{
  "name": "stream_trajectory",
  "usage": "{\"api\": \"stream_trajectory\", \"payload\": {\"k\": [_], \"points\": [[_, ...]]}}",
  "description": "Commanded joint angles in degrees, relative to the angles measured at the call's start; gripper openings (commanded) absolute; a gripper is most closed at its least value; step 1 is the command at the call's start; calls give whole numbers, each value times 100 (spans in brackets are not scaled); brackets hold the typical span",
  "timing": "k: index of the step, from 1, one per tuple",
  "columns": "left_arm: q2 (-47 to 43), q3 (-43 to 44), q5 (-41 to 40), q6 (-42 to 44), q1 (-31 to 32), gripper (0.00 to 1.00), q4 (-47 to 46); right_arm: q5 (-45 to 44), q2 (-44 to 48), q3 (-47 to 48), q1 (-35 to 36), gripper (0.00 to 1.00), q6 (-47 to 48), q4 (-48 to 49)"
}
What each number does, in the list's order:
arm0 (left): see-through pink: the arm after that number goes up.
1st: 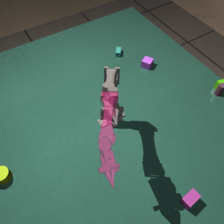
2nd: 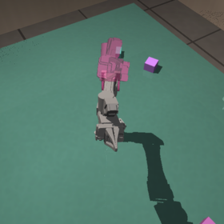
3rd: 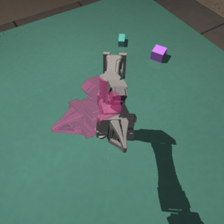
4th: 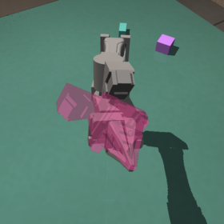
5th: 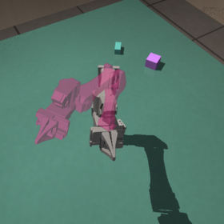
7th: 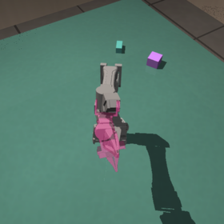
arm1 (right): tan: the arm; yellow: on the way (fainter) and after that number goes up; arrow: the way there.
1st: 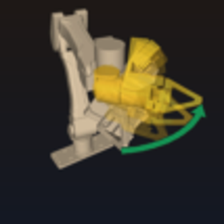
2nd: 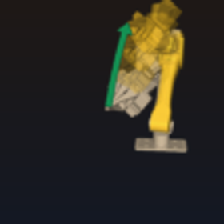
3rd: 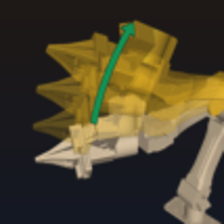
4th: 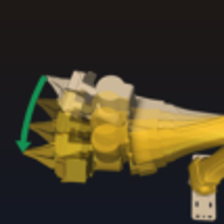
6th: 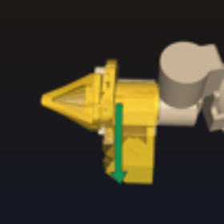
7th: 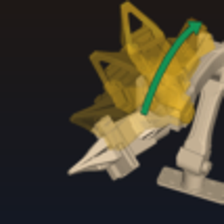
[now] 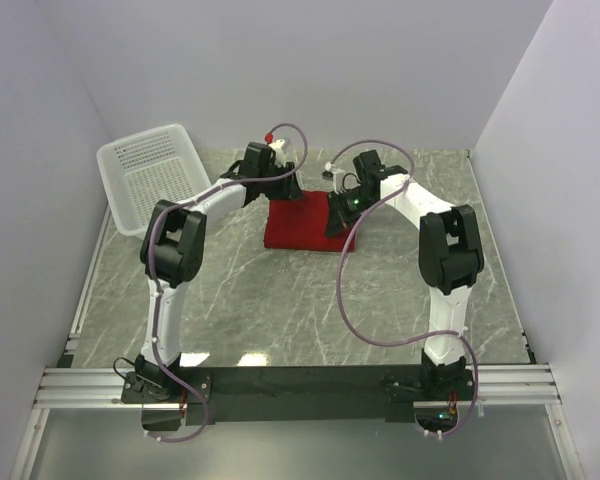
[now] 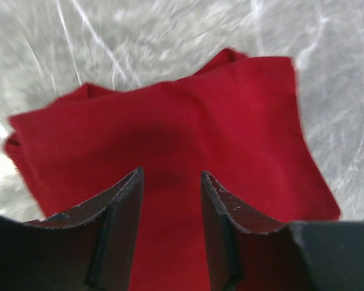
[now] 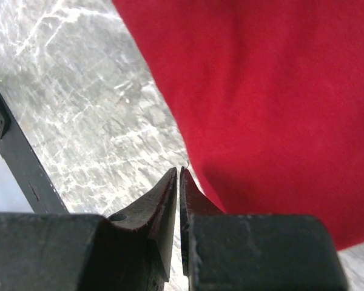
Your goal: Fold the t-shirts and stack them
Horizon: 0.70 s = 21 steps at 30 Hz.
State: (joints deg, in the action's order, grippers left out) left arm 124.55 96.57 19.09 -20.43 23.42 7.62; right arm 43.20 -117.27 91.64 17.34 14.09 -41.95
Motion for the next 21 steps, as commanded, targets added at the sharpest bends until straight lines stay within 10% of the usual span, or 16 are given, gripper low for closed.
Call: {"api": "stream_trajectory", "payload": {"k": [1, 21], "points": [[366, 536, 209, -795, -83, 46, -384, 310, -23, -181, -117, 12, -64, 100], [1423, 1531, -319, -2044, -435, 47, 364, 997, -1000, -366, -618, 6, -373, -189]]}}
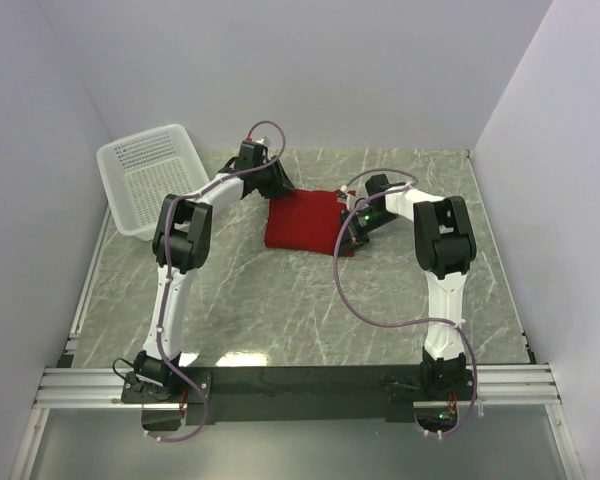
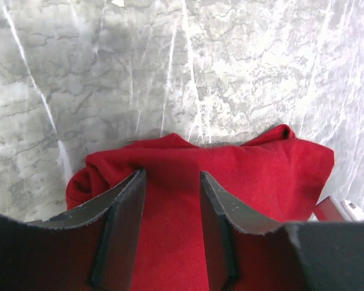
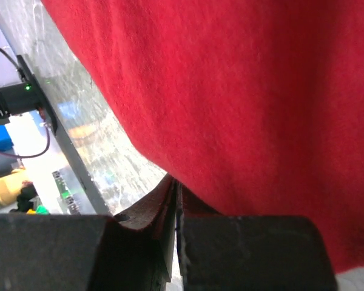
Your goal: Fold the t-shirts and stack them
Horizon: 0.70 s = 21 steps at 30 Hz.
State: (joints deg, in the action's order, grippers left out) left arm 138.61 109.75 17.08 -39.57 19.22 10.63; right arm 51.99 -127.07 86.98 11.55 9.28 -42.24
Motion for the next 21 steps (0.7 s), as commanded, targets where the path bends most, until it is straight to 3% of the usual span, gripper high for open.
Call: {"api": "stream_trajectory", "payload": {"k": [1, 5, 9, 12, 13, 15, 19, 21], "points": [[-26, 161, -100, -112, -24, 48, -121, 241, 6, 143, -39, 6, 423, -284], [-534, 55, 207, 160, -24, 54, -772, 1337, 190, 783, -65, 9, 1689, -1372], [-1124, -7, 252, 528, -24, 71, -1002, 1665, 427, 1286, -135, 9, 2280, -2095], [-1590, -41, 59, 705, -24, 74, -660, 1430, 498, 1409, -232, 4, 1607, -1398], [-1713, -120, 102, 697, -24, 74, -598, 1193, 507, 1375, -276, 4, 620, -1001], [-2108, -549, 277, 522, -24, 74, -545, 500, 420, 1426, -276, 4, -309, -192], [-2644, -1499, 883, 266, -15, 69, -597, -810, -89, 2032, -276, 0, -1462, 23], [-2777, -2182, 1288, 117, 2, 65, -920, -935, -300, 2226, -267, 0, -1656, 145]]}}
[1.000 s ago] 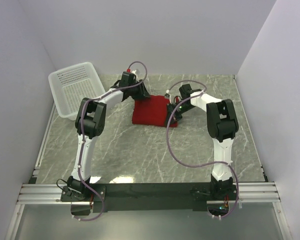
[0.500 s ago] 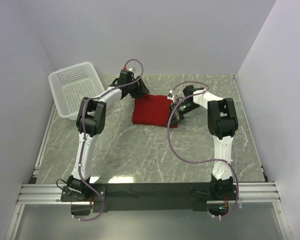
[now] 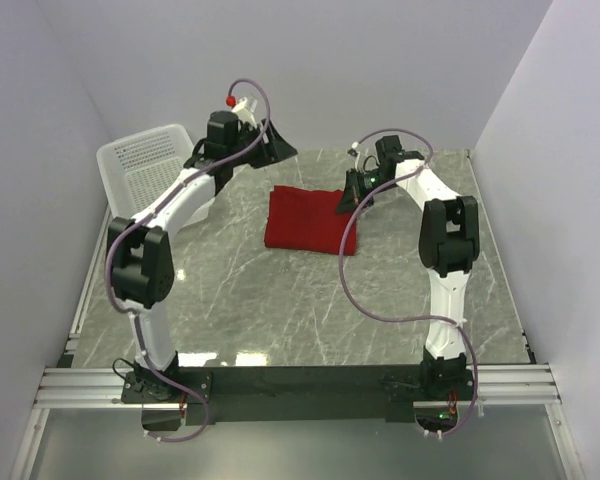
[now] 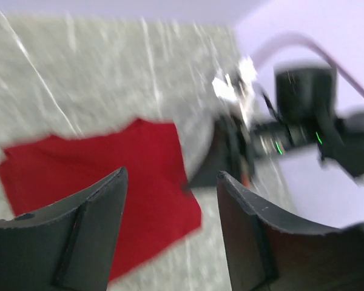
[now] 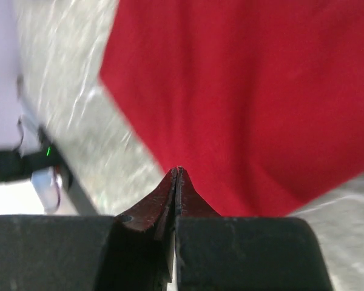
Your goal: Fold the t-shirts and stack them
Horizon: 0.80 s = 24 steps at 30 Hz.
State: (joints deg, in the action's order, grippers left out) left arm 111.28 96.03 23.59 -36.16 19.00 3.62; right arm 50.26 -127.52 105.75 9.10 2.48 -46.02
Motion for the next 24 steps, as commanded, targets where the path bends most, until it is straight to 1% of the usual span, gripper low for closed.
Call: {"api": "stream_trajectory", "payload": {"k": [1, 3, 7, 8, 11, 12, 14, 15, 19, 24], "points": [[-141, -1023, 777, -242, 42, 65, -317, -824, -308, 393, -31, 0, -1030, 559], [-151, -1462, 1032, -321, 103, 64, -659, -877, -430, 498, -31, 0, -1152, 699], [260, -1570, 1279, -216, 244, 64, -512, -1211, -721, 850, -31, 1, -1232, 761], [332, -1596, 1297, -155, 288, 63, -485, -1420, -808, 981, -40, 1, -1241, 770], [508, -1727, 1113, -41, 332, 63, -379, -1921, -827, 1061, -67, 1, -1329, 814], [543, -1806, 1060, -23, 332, 63, -379, -2324, -801, 1053, -67, 1, -1390, 840], [622, -1868, 902, 126, 341, 62, -30, -2634, -783, 1079, -67, 1, -1417, 849], [640, -1903, 840, 188, 341, 62, 68, -2931, -783, 1096, -75, 1, -1434, 832], [649, -2053, 638, 408, 341, 62, 315, -3294, -835, 1149, -110, 1, -1461, 796], [517, -2045, 541, 584, 341, 63, 307, -3251, -853, 1158, -181, 4, -1347, 744]]}}
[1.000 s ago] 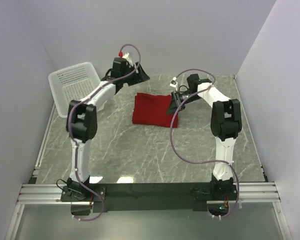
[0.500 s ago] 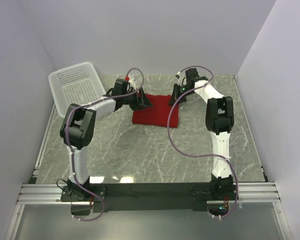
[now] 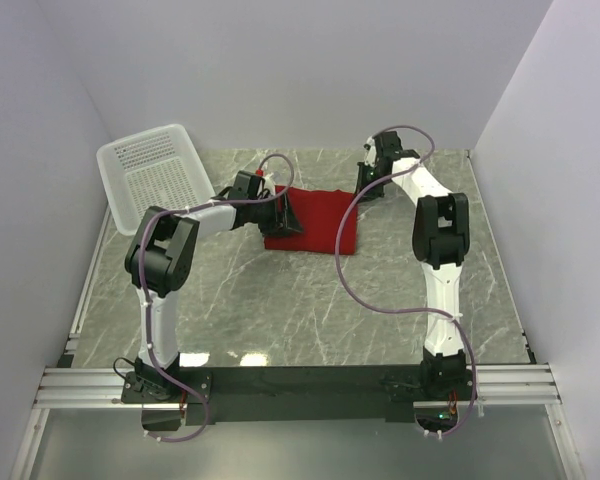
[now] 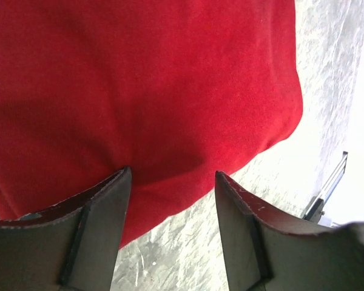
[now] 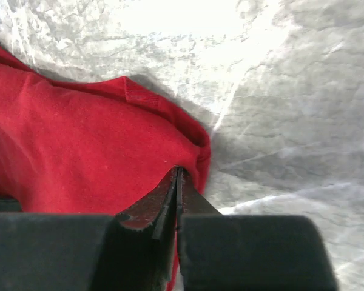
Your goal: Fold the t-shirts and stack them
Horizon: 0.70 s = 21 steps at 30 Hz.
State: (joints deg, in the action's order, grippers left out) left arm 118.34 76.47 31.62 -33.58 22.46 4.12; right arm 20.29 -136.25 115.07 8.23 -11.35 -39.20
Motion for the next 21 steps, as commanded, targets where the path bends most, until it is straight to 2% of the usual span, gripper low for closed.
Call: {"api": "stream_trajectory", "payload": {"k": [1, 3, 4, 5, 6, 8, 9, 12, 13, 15, 21], "points": [[-311, -79, -270, 361, -5, 64, 204, -80, 63, 244, -93, 7, 98, 53], [-539, -79, -428, 431, -5, 67, 63, 141, 299, 288, -120, 14, 360, -8], [-836, -79, -498, 466, -5, 69, -68, 220, 405, 288, -137, 28, 475, -43], [-996, -27, -707, 571, -5, 72, -113, 395, 693, 236, -155, 35, 703, -79], [-1311, 0, -814, 642, -5, 74, -139, 449, 852, 131, -164, 46, 800, -70], [-1673, 17, -1086, 940, -5, 80, -140, 694, 1334, -325, -207, 57, 985, 61], [-2057, 0, -1488, 1054, -5, 81, -122, 739, 1459, -510, -199, 62, 977, 105], [-2744, -456, -2480, 1380, -5, 84, -209, 1011, 1680, -1108, -208, 66, 785, 184], [-3216, -623, -2685, 1572, -5, 86, -271, 1081, 1732, -1440, -199, 67, 732, 228], [-3893, -1132, -3255, 1583, -13, 95, -350, 1021, 1777, -1749, -173, 71, 591, 413], [-5118, -2231, -3091, 1293, -242, 97, -184, 827, 1663, -2313, -173, 74, 274, 694]]}}
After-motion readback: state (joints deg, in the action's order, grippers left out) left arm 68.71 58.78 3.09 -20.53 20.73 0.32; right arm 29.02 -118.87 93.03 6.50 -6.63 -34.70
